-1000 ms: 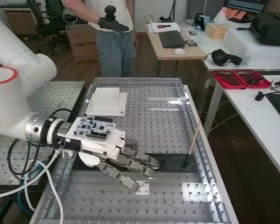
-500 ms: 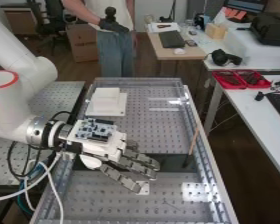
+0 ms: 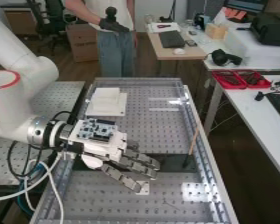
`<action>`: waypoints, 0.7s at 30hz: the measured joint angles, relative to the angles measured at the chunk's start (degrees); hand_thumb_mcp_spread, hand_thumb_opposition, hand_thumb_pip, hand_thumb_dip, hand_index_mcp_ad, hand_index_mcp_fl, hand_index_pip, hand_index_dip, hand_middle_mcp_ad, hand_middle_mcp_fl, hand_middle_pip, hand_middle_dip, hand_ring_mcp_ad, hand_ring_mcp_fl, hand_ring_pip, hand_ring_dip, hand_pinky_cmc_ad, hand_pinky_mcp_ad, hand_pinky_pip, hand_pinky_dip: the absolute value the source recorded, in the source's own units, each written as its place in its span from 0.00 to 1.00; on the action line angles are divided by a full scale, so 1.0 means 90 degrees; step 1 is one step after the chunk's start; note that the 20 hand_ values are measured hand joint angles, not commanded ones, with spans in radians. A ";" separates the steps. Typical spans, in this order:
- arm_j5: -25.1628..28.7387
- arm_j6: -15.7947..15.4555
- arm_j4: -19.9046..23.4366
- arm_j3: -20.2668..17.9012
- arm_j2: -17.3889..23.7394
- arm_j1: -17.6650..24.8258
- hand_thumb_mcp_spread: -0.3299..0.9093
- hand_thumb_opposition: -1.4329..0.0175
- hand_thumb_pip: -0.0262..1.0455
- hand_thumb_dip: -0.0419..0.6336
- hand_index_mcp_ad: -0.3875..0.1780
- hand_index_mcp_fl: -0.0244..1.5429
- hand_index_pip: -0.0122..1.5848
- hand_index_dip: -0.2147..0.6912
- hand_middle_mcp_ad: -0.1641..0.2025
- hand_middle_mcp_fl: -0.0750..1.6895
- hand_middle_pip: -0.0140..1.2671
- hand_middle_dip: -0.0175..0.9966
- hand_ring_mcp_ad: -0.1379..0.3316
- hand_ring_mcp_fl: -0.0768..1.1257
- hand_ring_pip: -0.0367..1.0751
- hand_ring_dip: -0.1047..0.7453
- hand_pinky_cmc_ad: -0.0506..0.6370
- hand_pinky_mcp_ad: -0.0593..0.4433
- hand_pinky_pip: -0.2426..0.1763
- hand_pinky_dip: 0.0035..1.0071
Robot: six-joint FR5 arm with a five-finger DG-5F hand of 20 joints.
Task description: Grab the bearing and place it in the white container
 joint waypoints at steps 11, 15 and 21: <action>0.0027 0.0051 -0.0029 -0.0011 -0.0004 0.0022 0.67 0.38 0.63 0.60 0.50 0.01 0.93 0.47 0.67 0.04 0.11 0.26 0.54 0.05 0.12 0.24 0.56 0.69 0.45 0.17; 0.0034 0.0044 -0.0033 -0.0033 0.0002 0.0032 0.66 0.38 0.63 0.60 0.50 0.01 0.93 0.47 0.67 0.04 0.11 0.26 0.54 0.05 0.12 0.24 0.56 0.69 0.45 0.17; 0.0068 0.0051 -0.0020 -0.0040 -0.0021 0.0038 0.66 0.38 0.63 0.60 0.50 0.01 0.93 0.47 0.67 0.04 0.11 0.26 0.54 0.05 0.12 0.24 0.56 0.69 0.45 0.17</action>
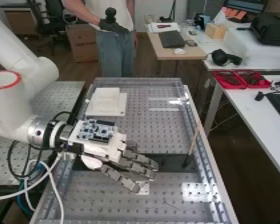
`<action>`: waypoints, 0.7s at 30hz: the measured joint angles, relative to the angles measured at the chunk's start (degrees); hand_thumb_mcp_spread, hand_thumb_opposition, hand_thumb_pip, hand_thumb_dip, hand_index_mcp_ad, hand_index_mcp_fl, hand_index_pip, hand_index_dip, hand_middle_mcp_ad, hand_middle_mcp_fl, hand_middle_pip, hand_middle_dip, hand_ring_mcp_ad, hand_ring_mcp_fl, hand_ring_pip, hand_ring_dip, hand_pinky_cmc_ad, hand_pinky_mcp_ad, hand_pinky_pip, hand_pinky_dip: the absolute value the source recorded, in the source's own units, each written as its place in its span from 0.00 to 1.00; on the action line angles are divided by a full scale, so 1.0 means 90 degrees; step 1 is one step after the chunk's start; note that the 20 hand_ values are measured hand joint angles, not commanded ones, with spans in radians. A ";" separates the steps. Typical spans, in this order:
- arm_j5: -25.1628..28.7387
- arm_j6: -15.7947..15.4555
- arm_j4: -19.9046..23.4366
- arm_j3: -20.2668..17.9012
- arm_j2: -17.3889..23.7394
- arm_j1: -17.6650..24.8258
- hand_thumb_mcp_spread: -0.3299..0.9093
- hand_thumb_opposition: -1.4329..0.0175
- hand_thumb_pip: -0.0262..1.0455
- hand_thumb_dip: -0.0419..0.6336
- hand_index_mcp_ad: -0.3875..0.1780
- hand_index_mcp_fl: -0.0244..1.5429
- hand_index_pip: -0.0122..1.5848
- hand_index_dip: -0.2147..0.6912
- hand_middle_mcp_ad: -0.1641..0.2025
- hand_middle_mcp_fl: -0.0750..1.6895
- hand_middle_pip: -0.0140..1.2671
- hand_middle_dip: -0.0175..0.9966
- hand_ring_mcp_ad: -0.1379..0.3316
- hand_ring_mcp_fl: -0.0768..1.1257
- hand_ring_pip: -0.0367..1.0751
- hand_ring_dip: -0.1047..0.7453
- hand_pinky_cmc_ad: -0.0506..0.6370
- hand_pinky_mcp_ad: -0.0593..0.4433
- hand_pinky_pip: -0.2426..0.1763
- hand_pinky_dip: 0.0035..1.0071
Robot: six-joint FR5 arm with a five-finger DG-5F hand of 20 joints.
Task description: Grab the bearing and place it in the white container
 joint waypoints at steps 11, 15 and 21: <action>0.0015 0.0002 -0.0005 0.0002 -0.0021 -0.0003 0.66 0.39 0.63 0.60 0.50 0.01 0.93 0.47 0.67 0.05 0.11 0.26 0.54 0.05 0.12 0.24 0.56 0.69 0.45 0.17; 0.0032 0.0008 0.0018 -0.0005 -0.0019 -0.0002 0.66 0.39 0.63 0.60 0.50 0.01 0.93 0.47 0.67 0.04 0.11 0.26 0.54 0.05 0.12 0.24 0.56 0.67 0.45 0.17; 0.0031 0.0007 0.0008 0.0004 -0.0035 -0.0007 0.66 0.38 0.63 0.60 0.50 0.01 0.93 0.47 0.67 0.04 0.11 0.26 0.54 0.05 0.12 0.24 0.56 0.67 0.45 0.17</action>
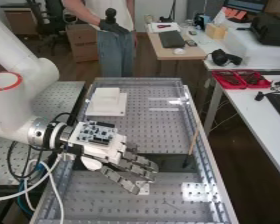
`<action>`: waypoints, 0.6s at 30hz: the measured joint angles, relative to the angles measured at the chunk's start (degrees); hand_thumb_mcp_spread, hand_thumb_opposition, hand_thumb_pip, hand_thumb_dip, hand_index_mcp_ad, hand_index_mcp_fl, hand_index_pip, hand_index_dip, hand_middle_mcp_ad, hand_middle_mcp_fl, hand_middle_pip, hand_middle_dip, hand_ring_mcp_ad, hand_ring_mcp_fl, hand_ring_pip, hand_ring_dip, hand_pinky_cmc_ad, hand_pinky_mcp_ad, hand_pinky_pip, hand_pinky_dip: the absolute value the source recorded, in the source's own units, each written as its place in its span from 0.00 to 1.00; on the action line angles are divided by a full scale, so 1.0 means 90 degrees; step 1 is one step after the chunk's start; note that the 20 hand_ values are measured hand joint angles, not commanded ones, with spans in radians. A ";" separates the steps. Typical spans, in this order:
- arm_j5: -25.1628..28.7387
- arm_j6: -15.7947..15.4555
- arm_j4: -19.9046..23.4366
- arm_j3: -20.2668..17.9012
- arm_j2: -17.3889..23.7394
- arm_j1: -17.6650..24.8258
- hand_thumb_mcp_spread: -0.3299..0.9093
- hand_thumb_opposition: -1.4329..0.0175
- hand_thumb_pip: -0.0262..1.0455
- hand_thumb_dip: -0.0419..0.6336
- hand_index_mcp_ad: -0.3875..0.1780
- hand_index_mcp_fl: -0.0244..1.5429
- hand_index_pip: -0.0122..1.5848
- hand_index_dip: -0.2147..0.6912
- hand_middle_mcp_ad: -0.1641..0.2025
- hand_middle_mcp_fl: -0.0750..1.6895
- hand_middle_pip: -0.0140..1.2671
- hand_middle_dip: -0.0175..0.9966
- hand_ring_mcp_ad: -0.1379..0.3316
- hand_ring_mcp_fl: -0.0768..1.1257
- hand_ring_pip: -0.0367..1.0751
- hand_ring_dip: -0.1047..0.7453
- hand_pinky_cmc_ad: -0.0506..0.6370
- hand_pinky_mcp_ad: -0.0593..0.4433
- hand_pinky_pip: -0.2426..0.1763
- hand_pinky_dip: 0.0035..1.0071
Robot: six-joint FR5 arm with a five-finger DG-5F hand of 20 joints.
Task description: Grab the bearing and place it in the white container
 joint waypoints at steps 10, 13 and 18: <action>-0.0006 0.0011 -0.0028 0.0030 -0.0027 -0.0003 0.66 0.39 0.63 0.60 0.50 0.02 0.93 0.47 0.66 0.05 0.11 0.26 0.54 0.05 0.12 0.24 0.56 0.67 0.45 0.17; -0.0006 0.0008 -0.0021 0.0036 -0.0037 -0.0002 0.66 0.39 0.63 0.60 0.50 0.02 0.93 0.47 0.65 0.05 0.11 0.26 0.54 0.05 0.12 0.24 0.56 0.67 0.45 0.17; -0.0008 0.0000 -0.0031 0.0053 -0.0056 -0.0007 0.66 0.39 0.59 0.60 0.50 0.03 0.93 0.46 0.66 0.05 0.11 0.26 0.54 0.06 0.12 0.24 0.56 0.67 0.45 0.17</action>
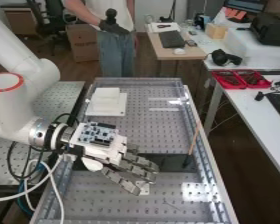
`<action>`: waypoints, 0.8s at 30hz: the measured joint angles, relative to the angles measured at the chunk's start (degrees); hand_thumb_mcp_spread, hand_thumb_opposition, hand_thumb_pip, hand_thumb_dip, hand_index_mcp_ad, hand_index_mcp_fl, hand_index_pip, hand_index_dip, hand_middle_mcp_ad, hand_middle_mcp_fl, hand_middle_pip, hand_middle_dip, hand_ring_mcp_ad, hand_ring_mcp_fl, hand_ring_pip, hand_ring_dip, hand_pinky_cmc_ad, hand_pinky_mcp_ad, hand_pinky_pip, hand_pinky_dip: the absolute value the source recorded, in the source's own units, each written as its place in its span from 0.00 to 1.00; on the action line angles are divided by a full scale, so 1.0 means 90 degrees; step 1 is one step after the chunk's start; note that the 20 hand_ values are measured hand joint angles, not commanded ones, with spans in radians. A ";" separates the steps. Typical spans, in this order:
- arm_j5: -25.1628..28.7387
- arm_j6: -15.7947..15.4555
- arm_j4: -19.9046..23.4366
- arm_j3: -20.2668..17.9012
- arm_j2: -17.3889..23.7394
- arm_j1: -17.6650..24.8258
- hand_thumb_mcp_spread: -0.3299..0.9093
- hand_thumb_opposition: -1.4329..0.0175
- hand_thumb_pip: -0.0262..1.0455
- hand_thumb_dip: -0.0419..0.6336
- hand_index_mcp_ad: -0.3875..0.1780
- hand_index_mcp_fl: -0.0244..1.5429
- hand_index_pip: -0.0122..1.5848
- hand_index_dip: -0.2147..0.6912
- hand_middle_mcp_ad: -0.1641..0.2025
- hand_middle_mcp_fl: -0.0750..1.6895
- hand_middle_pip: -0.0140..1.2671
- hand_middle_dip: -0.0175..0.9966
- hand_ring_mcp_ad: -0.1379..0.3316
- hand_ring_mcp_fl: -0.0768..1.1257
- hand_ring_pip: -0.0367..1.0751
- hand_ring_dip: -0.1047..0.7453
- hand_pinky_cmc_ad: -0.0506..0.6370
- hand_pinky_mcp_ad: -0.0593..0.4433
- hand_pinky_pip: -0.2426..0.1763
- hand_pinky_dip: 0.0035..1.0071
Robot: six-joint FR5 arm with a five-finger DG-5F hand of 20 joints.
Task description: Grab the bearing and place it in the white container
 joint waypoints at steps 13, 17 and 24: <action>-0.0013 0.0020 0.0016 0.0012 -0.0015 -0.0012 0.66 0.39 0.58 0.58 0.50 0.06 0.93 0.46 0.65 0.05 0.11 0.26 0.54 0.05 0.12 0.24 0.55 0.67 0.45 0.17; -0.0001 0.0037 0.0024 0.0017 -0.0014 -0.0007 0.65 0.39 0.58 0.58 0.50 0.06 0.93 0.46 0.66 0.05 0.11 0.26 0.54 0.05 0.12 0.24 0.56 0.67 0.45 0.17; 0.0015 0.0059 0.0033 0.0029 -0.0023 0.0001 0.65 0.39 0.57 0.58 0.50 0.06 0.93 0.46 0.66 0.05 0.11 0.26 0.54 0.06 0.12 0.24 0.56 0.67 0.47 0.18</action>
